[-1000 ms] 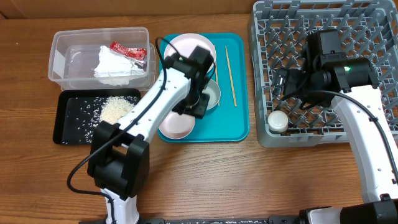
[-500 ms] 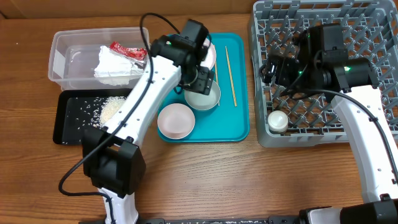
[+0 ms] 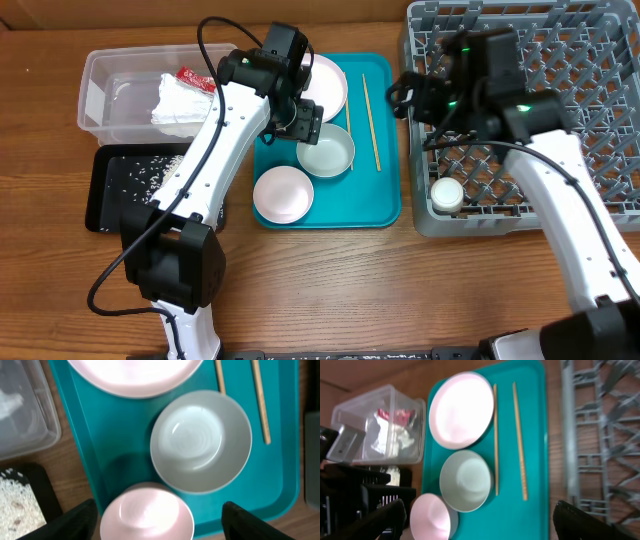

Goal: Sort waste into correct bins and load items into the dishwasher

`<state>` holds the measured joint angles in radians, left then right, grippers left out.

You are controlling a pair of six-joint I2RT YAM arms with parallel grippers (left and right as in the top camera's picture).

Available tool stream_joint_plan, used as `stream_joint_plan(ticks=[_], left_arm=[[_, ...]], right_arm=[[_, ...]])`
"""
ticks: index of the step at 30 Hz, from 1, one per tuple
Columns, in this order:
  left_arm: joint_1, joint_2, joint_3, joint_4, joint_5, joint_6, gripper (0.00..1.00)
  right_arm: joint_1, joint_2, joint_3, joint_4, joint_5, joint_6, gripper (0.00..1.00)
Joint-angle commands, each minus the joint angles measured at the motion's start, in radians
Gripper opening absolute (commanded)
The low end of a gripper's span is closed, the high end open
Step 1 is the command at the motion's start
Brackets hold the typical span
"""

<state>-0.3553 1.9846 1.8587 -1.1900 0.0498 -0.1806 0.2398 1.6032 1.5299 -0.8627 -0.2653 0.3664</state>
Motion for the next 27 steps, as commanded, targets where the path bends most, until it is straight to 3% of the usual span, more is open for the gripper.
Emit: stream_joint_plan(ticks=[1, 6, 12, 20, 27], left_arm=[[0.004, 0.000, 0.024, -0.046, 0.029, -0.028, 0.77], [0.039, -0.001, 0.024, -0.108, 0.036, -0.098, 0.77], [0.085, 0.000, 0.024, -0.092, 0.129, -0.097, 0.73], [0.092, -0.001, 0.024, -0.076, 0.121, -0.114, 0.71], [0.177, -0.001, 0.024, -0.052, 0.112, -0.194, 0.74]], right_arm=[[0.050, 0.045, 0.019, -0.003, -0.001, 0.029, 0.95], [0.092, 0.095, 0.019, -0.021, 0.006, 0.071, 0.91], [0.120, 0.140, 0.014, -0.042, 0.006, 0.080, 0.88], [0.170, 0.190, 0.013, -0.030, 0.072, 0.105, 0.79], [0.187, 0.243, 0.012, 0.014, 0.205, 0.144, 0.56]])
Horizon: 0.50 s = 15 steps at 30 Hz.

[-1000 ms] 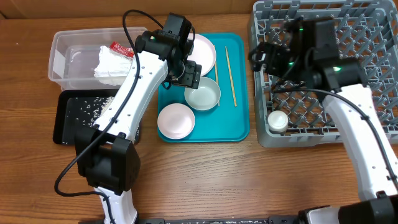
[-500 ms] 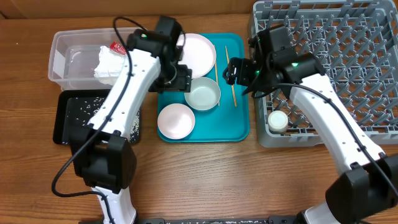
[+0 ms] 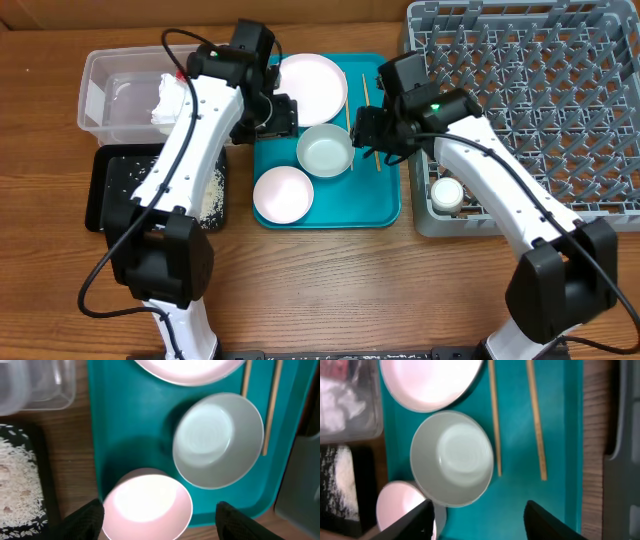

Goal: Sort waste into correct bins and load items into the dishwasher

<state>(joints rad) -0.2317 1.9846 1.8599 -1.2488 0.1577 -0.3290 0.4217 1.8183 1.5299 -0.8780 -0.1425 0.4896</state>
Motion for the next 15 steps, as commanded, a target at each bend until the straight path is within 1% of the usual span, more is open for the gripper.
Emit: stream_joint_plan(ticks=[1, 4, 8, 9, 14, 15], left_arm=[[0.066, -0.001, 0.023, 0.005, 0.004, -0.045, 0.74], [0.103, -0.003, 0.026, -0.014, 0.008, -0.045, 0.74], [0.140, -0.004, 0.064, -0.085, 0.006, -0.041, 0.73], [0.148, -0.004, 0.080, -0.106, 0.001, -0.034, 0.72], [0.164, -0.004, 0.147, -0.161, -0.049, -0.020, 0.71], [0.165, -0.004, 0.161, -0.166, -0.058, -0.012, 0.71]], right_arm=[[0.005, 0.040, 0.012, 0.039, 0.082, 0.021, 0.54], [0.005, 0.073, 0.012, 0.063, 0.081, 0.036, 0.52], [0.005, 0.116, 0.012, 0.081, 0.071, 0.039, 0.47], [0.005, 0.128, 0.012, 0.084, 0.071, 0.038, 0.46], [0.005, 0.169, 0.012, 0.103, 0.070, 0.039, 0.45], [0.005, 0.175, 0.012, 0.110, 0.062, 0.039, 0.42]])
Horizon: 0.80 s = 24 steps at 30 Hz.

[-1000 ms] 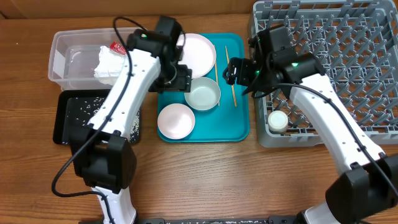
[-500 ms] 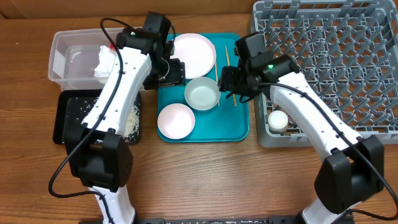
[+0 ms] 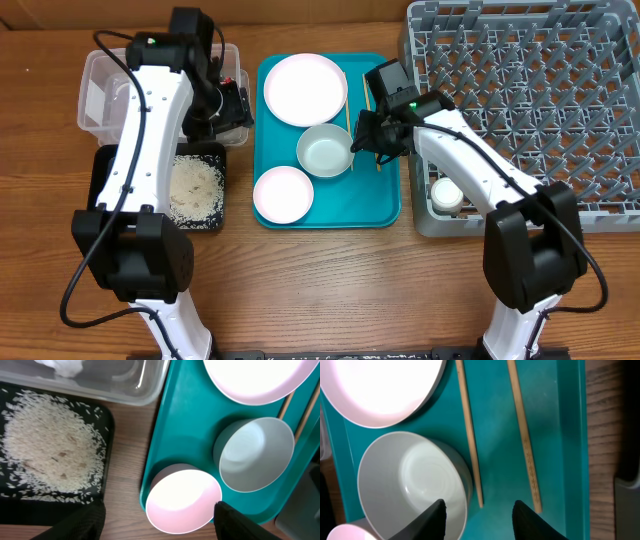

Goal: Sort waste into correct bins and load items into the dishwasher

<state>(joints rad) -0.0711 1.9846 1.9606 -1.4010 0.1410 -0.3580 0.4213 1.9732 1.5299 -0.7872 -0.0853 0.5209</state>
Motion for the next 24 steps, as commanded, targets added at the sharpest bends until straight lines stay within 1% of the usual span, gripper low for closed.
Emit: stream_joint_plan(ticks=[1, 10, 12, 13, 16, 17, 18, 19, 20, 22, 24], left_arm=[[0.005, -0.004, 0.070, -0.018, -0.042, 0.024, 0.72], [0.006, -0.004, 0.186, -0.033, -0.048, 0.044, 0.73], [0.006, -0.004, 0.205, -0.032, -0.048, 0.045, 0.75], [0.006, -0.004, 0.211, -0.032, -0.050, 0.045, 0.76], [0.006, -0.004, 0.217, -0.032, -0.090, 0.045, 0.78], [0.006, -0.004, 0.217, -0.032, -0.114, 0.044, 0.80], [0.005, -0.004, 0.217, -0.032, -0.136, 0.044, 0.96], [0.005, -0.004, 0.216, -0.032, -0.158, 0.044, 1.00], [0.005, -0.004, 0.216, -0.032, -0.172, 0.044, 1.00], [0.005, -0.004, 0.216, -0.032, -0.175, 0.044, 1.00], [0.005, -0.004, 0.216, -0.031, -0.175, 0.044, 1.00]], right_arm=[[0.005, 0.032, 0.012, 0.029, -0.003, 0.007, 0.41], [0.027, 0.097, 0.012, 0.064, -0.024, 0.003, 0.40], [0.032, 0.111, 0.012, 0.064, -0.024, 0.003, 0.40], [0.035, 0.115, 0.012, 0.064, -0.024, 0.003, 0.38], [0.039, 0.118, 0.012, 0.066, -0.023, 0.003, 0.27], [0.039, 0.118, 0.012, 0.068, -0.023, 0.003, 0.23], [0.039, 0.118, 0.012, 0.069, -0.024, 0.004, 0.19], [0.039, 0.118, 0.012, 0.068, -0.024, 0.004, 0.15], [0.039, 0.118, 0.012, 0.066, -0.023, 0.003, 0.12], [0.039, 0.118, 0.012, 0.061, -0.022, 0.003, 0.04], [0.039, 0.118, 0.012, 0.058, -0.017, 0.003, 0.04]])
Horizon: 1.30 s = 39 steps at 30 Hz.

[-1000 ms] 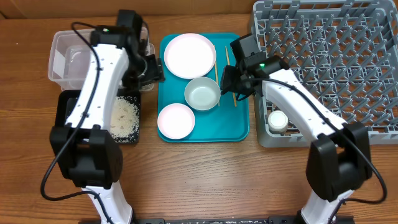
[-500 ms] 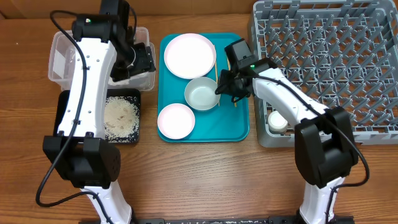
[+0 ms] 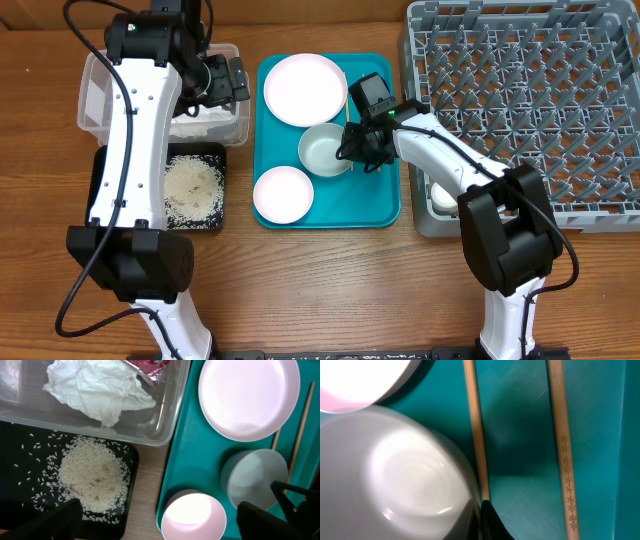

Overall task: Sort waste into correct bins and load items into the dishwasher
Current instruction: 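Grasp the pale green bowl on the teal tray with the right gripper, then carry the green bowl right and set it in the dish rack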

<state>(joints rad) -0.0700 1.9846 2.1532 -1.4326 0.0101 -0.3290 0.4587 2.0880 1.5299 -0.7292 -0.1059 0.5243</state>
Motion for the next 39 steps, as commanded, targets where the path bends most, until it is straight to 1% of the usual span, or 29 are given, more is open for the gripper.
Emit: stream_joint_plan(ticks=[1, 5, 7, 10, 12, 14, 15, 18, 20, 26, 33, 39], left_arm=[[0.004, -0.004, 0.023, 0.001, -0.044, 0.015, 1.00], [0.004, -0.004, 0.023, 0.004, -0.044, 0.015, 1.00], [0.004, -0.004, 0.023, 0.004, -0.044, 0.015, 1.00], [0.004, -0.004, 0.023, 0.004, -0.044, 0.015, 1.00], [0.004, -0.004, 0.023, 0.004, -0.043, 0.015, 1.00], [0.004, -0.004, 0.023, 0.004, -0.044, 0.015, 1.00], [0.004, -0.004, 0.023, 0.004, -0.044, 0.015, 1.00], [0.004, -0.004, 0.023, 0.004, -0.043, 0.015, 1.00], [0.004, -0.004, 0.023, 0.004, -0.044, 0.015, 1.00], [0.004, -0.004, 0.023, 0.004, -0.043, 0.015, 1.00], [0.004, -0.004, 0.023, 0.004, -0.044, 0.015, 1.00], [0.004, -0.004, 0.023, 0.004, -0.044, 0.015, 1.00]], right_arm=[[0.001, 0.003, 0.012, 0.000, 0.010, 0.000, 0.04], [-0.006, -0.016, 0.042, -0.027, 0.027, -0.001, 0.04], [-0.023, -0.045, 0.093, -0.073, 0.043, -0.026, 0.04], [-0.048, -0.113, 0.207, -0.171, 0.140, -0.061, 0.04], [-0.061, -0.164, 0.294, -0.237, 0.270, -0.061, 0.04], [-0.075, -0.228, 0.399, -0.279, 0.508, -0.061, 0.04], [-0.077, -0.240, 0.414, -0.280, 0.576, -0.061, 0.04], [-0.089, -0.266, 0.430, -0.251, 0.914, -0.061, 0.04], [-0.104, -0.257, 0.420, -0.203, 1.049, -0.107, 0.04], [-0.190, -0.165, 0.406, -0.043, 1.072, -0.299, 0.04], [-0.260, -0.037, 0.406, 0.194, 1.072, -0.507, 0.05], [-0.265, 0.066, 0.406, 0.351, 1.074, -0.798, 0.04]])
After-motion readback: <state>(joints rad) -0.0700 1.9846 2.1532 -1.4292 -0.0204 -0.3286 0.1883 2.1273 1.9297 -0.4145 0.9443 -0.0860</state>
